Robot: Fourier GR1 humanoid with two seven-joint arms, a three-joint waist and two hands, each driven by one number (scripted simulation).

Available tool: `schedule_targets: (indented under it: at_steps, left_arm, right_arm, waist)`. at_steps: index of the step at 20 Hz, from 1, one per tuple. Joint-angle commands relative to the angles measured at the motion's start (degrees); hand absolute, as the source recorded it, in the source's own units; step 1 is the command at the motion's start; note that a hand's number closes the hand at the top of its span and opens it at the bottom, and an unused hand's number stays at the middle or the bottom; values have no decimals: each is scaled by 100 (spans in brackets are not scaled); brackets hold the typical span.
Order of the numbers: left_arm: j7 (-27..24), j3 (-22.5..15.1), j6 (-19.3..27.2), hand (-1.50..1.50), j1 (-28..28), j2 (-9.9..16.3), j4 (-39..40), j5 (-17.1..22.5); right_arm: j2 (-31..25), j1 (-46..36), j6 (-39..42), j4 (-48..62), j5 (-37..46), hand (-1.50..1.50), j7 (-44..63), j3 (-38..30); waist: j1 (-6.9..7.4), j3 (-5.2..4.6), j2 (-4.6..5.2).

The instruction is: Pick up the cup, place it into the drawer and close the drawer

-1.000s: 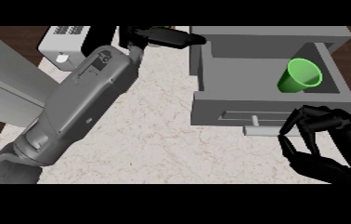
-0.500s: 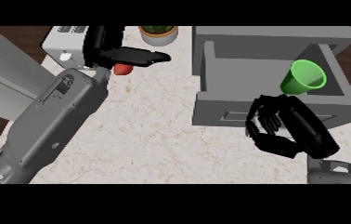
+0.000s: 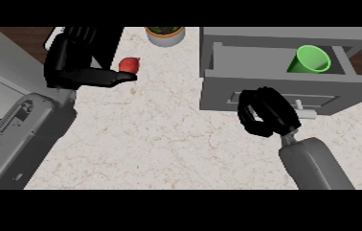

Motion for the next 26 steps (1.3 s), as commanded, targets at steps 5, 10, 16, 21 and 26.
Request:
schedule_targets:
  at_steps: [5,10,16,21,26]
  left_arm:
    - [-133,521,-651,-150,1014,415,-573,113]
    - [-196,700,-957,-150,1042,473,-442,172]
    - [-333,665,-958,-150,1225,337,-467,-48]
    - [-346,557,-1056,-150,1266,245,-508,-60]
    - [-318,522,-1244,-150,1246,180,-546,-14]
  right_arm:
    - [603,-1399,-1137,2991,421,150,-718,-352]
    - [387,-2548,-1051,4522,168,150,-1182,-951]
    - [110,-3271,-1032,5718,21,150,-1551,-1388]
    - [-276,-3633,-730,6005,-116,150,-1595,-1591]
    - [-253,-3781,-699,6155,-205,150,-1586,-1691]
  waist:
    - [-40,3,23]
    - [93,8,83]
    - [104,11,110]
    - [319,20,225]
    - [334,20,228]
